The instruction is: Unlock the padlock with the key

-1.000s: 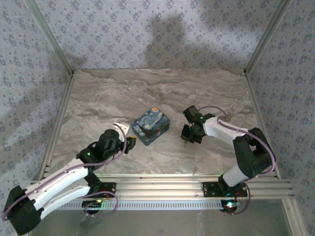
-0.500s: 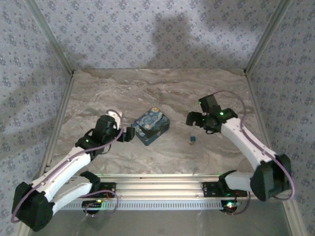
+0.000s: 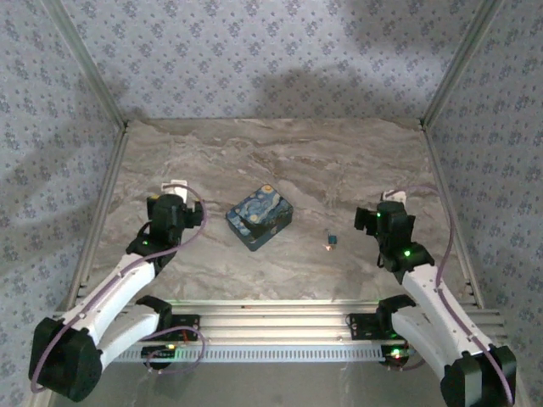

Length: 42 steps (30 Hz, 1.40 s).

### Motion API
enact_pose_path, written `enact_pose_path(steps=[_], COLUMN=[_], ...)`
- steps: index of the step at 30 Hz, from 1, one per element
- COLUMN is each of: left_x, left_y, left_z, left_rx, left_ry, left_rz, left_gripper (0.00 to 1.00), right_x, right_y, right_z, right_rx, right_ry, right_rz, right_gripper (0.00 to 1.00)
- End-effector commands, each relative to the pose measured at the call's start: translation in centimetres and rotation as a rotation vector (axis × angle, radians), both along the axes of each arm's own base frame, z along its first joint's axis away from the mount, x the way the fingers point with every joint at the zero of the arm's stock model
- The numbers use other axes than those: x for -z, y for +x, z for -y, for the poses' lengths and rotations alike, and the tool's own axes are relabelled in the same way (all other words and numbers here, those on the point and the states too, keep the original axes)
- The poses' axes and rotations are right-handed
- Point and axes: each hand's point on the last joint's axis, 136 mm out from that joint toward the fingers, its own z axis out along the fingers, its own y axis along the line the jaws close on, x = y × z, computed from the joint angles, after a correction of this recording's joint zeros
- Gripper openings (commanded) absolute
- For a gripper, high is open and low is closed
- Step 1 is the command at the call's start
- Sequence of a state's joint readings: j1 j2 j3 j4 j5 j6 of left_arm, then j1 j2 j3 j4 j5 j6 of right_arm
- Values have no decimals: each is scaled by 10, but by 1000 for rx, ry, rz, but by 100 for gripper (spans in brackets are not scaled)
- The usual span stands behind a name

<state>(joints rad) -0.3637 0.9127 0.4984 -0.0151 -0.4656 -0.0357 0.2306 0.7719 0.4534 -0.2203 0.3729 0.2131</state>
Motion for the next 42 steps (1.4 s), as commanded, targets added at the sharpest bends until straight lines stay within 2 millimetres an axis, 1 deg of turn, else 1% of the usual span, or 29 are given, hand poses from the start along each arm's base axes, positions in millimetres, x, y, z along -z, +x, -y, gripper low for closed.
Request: enact_pose_path(steps=[1, 4, 8, 10, 12, 14, 16, 17, 18, 21, 23, 25, 27, 29, 30, 31, 32, 34, 42], left_x=[-8, 1, 18, 27, 31, 36, 37, 38, 40, 55, 67, 73, 73, 74, 74, 74, 73, 74, 74], left_y=[8, 12, 20, 25, 31, 38, 48, 52, 57, 68, 74, 78, 80, 80, 80, 80, 80, 80, 80], left_z=[-25, -37, -49, -55, -59, -60, -57, -55, -55, -57, -58, -60, -62, -63, -63, -62, -63, -63, -63], left_rx=[-90, -121, -145, -159, -170, -159, -123, -112, -105, -115, -112, -113, -114, -116, -115, -113, -115, -115, -115], left_ry=[19, -11, -36, -58, -79, -92, -81, -84, -86, -84, -95, -104, -121, -129, -128, -130, -129, -129, -128], left_rz=[97, 139, 136, 139, 187, 224, 222, 224, 225, 190, 161, 143, 135, 122, 129, 120, 127, 125, 123], left_gripper=[98, 98, 98, 98, 98, 98, 98, 98, 98, 98, 98, 98, 98, 98, 98, 98, 98, 98, 98], right_x=[-12, -1, 4, 8, 13, 17, 22, 23, 21, 21, 28, 38, 49, 52, 54, 55, 54, 56, 56], right_y=[17, 26, 43, 53, 63, 70, 77, 79, 81, 82, 84, 89, 94, 100, 103, 109, 111, 111, 111], right_z=[18, 25, 30, 30, 27, 21, 19, 19, 17, 21, 25, 24, 22, 20, 22, 28, 28, 25, 24], right_rx=[45, 68, 62, 48, 25, -10, -44, -50, -72, -94, -95, -115, -136, -150, -144, -108, -105, -110, -111], right_ry=[-64, -34, -42, -39, -26, -32, -63, -72, -81, -79, -47, -21, -11, -5, 1, 0, -12, -31, -32], right_rz=[135, 169, 236, 248, 253, 266, 260, 241, 260, 312, 310, 298, 282, 255, 215, 199, 193, 179, 180], right_gripper=[100, 100, 100, 100, 100, 100, 100, 100, 100, 100, 100, 100, 100, 100, 100, 100, 100, 100, 100])
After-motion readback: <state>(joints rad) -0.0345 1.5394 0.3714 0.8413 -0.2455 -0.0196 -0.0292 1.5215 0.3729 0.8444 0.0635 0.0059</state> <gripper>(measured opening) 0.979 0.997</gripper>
